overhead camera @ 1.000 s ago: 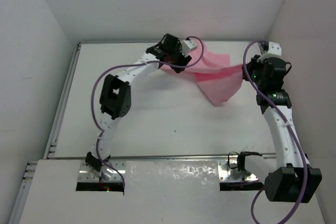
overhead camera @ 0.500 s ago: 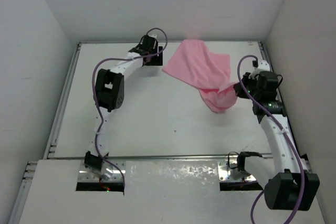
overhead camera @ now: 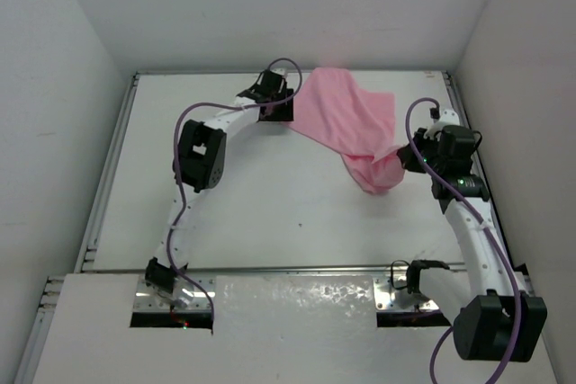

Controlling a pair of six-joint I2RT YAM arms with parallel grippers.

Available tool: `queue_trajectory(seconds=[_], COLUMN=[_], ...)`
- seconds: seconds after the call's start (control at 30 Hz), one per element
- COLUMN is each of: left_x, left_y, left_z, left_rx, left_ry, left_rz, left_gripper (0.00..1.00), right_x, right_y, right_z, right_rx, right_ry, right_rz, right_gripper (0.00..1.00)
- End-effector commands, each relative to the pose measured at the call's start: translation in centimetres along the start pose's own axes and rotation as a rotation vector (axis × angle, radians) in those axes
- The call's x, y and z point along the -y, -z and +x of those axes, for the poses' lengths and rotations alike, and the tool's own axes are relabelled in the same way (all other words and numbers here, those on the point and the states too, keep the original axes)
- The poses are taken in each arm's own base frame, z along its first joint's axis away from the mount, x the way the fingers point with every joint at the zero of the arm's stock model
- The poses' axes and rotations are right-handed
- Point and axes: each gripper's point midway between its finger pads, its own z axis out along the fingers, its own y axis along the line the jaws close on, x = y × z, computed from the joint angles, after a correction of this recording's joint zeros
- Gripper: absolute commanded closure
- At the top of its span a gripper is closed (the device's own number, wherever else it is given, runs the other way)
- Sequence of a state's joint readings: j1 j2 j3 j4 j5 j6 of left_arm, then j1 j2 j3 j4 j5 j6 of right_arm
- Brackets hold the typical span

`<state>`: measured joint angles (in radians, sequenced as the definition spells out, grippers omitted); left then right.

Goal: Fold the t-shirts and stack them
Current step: Flatten out the tshirt

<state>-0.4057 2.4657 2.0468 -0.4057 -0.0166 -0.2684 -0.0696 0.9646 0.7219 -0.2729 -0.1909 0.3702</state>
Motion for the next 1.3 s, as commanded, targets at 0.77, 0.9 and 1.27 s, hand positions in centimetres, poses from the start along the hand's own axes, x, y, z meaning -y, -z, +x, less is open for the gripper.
queue_trajectory(seconds=[0.77,0.9,1.27], left_x=[-4.6,-6.6,-7.4], left_y=[16.6,25.0,24.0], left_z=[-25.5,-33.1,-27.6], left_rx=[0.644,0.944,0.722], left_ry=[-0.029,0.024,-0.102], left_rz=[0.116,0.108,0.094], left_gripper=[1.0,1.0,1.0], right_x=[0.6,-4.6,-3.7], right_y=[-11.0,-8.5,-9.0], right_z=[-23.1,-39.5,-28.3], right_rx=[0.219,0.564,0.477], right_ry=[0.021,0.028,0.087], right_rz=[0.086,-0.066,-0.129], right_gripper=[1.0,1.0,1.0])
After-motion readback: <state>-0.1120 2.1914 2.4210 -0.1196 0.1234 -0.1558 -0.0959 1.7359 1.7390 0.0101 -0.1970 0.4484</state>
